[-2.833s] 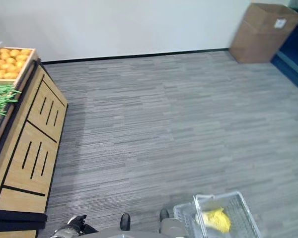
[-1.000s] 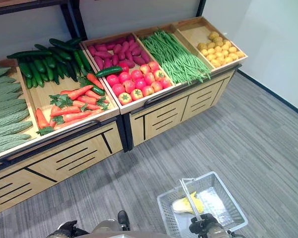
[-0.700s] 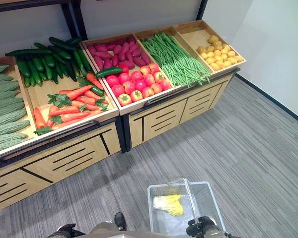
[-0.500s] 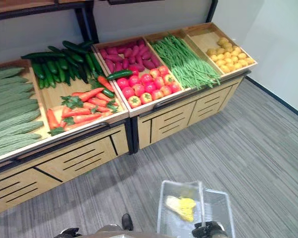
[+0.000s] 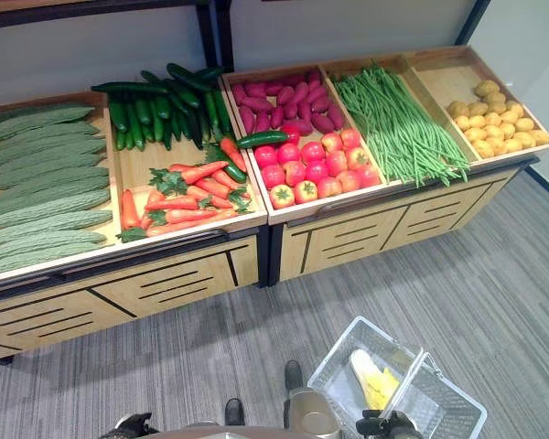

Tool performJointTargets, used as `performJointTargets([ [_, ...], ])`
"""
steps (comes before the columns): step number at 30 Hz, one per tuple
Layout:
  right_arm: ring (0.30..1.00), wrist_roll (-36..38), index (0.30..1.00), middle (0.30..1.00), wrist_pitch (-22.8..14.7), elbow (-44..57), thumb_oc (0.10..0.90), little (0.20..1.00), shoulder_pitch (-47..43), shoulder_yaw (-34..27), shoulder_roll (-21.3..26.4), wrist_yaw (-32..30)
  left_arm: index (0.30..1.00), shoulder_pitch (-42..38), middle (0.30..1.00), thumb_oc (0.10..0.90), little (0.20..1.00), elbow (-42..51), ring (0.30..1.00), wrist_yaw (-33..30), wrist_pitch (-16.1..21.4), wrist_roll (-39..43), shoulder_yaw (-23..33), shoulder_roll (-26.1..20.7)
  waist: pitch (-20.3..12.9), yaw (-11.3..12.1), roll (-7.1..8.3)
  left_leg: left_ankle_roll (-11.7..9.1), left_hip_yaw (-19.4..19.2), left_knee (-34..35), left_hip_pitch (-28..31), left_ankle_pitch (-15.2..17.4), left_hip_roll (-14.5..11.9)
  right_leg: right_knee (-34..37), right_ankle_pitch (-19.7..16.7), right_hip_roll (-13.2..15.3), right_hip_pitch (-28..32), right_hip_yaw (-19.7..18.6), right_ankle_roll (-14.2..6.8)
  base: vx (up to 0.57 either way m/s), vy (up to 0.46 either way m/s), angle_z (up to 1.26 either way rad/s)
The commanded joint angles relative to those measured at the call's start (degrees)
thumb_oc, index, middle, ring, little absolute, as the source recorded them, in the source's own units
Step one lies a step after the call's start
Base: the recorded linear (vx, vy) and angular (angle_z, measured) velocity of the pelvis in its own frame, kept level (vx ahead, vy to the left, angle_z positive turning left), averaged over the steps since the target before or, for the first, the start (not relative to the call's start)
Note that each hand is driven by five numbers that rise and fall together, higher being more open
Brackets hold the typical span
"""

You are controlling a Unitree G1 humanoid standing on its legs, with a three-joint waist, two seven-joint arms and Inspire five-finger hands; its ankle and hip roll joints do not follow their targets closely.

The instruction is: Get the vegetables into the basket

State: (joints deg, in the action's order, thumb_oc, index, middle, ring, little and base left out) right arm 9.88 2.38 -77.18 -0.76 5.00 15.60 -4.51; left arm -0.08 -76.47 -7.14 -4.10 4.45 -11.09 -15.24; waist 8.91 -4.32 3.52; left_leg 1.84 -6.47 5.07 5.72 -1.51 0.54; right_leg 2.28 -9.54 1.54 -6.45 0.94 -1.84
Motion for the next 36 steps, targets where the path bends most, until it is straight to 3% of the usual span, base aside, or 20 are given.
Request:
performJointTargets([
  [1,0.300,-1.9,0.300,0.300,1.1,-2.4,0.400,0.300,3.0,1.7,4.6,-0.9,1.000,-3.1,1.000,0.900,1.000,-1.3,1.000,-0.9,0.6,-0.2,2.3,-1.7,0.2,-0.7,-1.87,-4.5,-1.1,-0.6,1.2,2.4,-2.7,-0.8,7.0,2.5,5.5,-0.8,-4.6,0.08,-0.123,-0.06],
  [7,0.300,0.3,0.300,0.300,0.4,-1.8,0.400,0.300,3.1,-1.9,7.6,-1.8,1.000,-2.4,1.000,0.900,1.000,5.3,1.000,-1.0,2.8,8.1,5.6,-2.9,-0.5,0.0,-2.37,-5.9,1.5,-0.1,1.3,1.1,-4.1,-1.0,8.7,2.3,7.8,1.5,-3.7,0.03,-0.103,0.20],
  [10,0.300,0.4,0.300,0.300,0.6,-1.1,0.400,0.300,3.6,-3.3,8.4,-1.9,1.000,1.3,1.000,0.900,1.000,19.7,1.000,-1.3,2.9,10.7,6.2,-3.5,-0.5,0.6,-2.99,-6.2,2.6,-0.1,1.0,0.5,-4.2,-0.6,9.1,2.0,8.8,2.9,-3.5,0.01,-0.033,0.13],
  [12,0.300,-0.4,0.300,0.300,1.3,0.0,0.400,0.300,4.5,-4.0,8.1,-1.8,1.000,8.5,1.000,0.900,1.000,40.5,1.000,-0.6,3.1,13.3,7.5,-4.6,-0.4,1.2,-3.35,-6.2,3.5,-0.1,0.6,-0.3,-4.1,-0.1,8.7,2.1,9.2,4.2,-3.5,-0.03,-0.029,0.17],
  [17,0.300,-0.9,0.300,0.300,2.1,2.8,0.400,0.300,7.3,-4.4,6.2,-0.3,1.000,18.2,1.000,0.900,1.000,69.6,1.000,2.1,3.5,14.9,14.5,-7.0,-0.2,2.2,-3.15,-6.4,4.6,-0.1,1.0,0.2,-4.2,1.2,8.9,2.2,11.1,5.3,-3.5,-0.01,-0.023,0.20],
  [25,0.300,-1.6,0.300,0.300,2.1,2.1,0.400,0.300,8.2,-2.9,4.3,1.0,1.000,14.5,1.000,0.900,1.000,82.0,1.000,-1.0,5.9,8.3,19.7,-10.8,-0.5,2.5,-2.31,-6.5,5.0,-0.1,1.9,1.1,-4.4,1.5,9.1,2.4,12.3,5.6,-3.5,0.01,-0.003,0.00],
  [29,0.300,-2.2,0.300,0.300,2.0,0.4,0.400,0.300,7.6,-1.7,3.9,1.3,1.000,7.3,1.000,0.900,1.000,83.5,1.000,-4.6,6.5,-3.1,20.3,-15.8,-1.3,2.0,-1.94,-6.7,4.7,-0.1,2.6,1.6,-4.5,1.7,9.1,2.3,12.9,5.1,-3.5,0.01,0.000,0.00],
  [36,0.300,-2.8,0.300,0.300,1.8,-0.8,0.400,0.300,5.8,-0.4,3.7,1.0,1.000,-1.8,1.000,0.900,1.000,82.2,1.000,-11.1,5.6,-14.8,19.5,-20.0,-2.2,1.3,-1.87,-6.8,4.1,-0.1,3.3,2.1,-4.4,1.6,8.9,2.4,13.2,4.1,-3.7,0.01,0.007,-0.05],
])
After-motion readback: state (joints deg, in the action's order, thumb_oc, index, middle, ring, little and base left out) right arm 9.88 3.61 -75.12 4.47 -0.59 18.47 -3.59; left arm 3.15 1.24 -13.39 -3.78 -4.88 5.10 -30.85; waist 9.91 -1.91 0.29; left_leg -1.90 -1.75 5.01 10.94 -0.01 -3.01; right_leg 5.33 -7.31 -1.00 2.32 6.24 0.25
